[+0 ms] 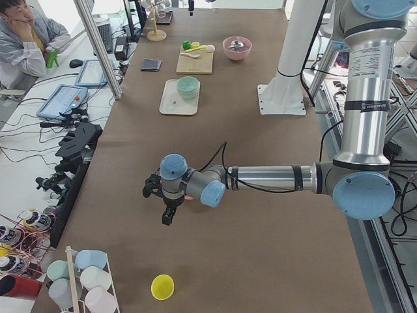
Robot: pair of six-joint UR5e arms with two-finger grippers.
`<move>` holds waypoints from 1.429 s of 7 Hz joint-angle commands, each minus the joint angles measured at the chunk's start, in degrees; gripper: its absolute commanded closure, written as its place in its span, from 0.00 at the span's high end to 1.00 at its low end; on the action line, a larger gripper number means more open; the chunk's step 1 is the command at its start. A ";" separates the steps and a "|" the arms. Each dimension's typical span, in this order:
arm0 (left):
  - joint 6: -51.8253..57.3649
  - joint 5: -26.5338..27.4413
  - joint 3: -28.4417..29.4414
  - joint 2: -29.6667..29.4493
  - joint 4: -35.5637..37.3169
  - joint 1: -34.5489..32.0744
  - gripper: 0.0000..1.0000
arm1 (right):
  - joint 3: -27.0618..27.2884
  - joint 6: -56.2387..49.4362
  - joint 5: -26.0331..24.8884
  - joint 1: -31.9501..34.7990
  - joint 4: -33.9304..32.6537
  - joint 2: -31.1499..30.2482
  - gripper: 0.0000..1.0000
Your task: Stack pink bowl on green and place spoon
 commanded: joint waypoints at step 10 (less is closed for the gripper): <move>-11.91 0.50 2.12 -0.49 -9.28 16.75 0.46 | 0.87 -0.08 1.89 -2.60 0.16 0.31 1.00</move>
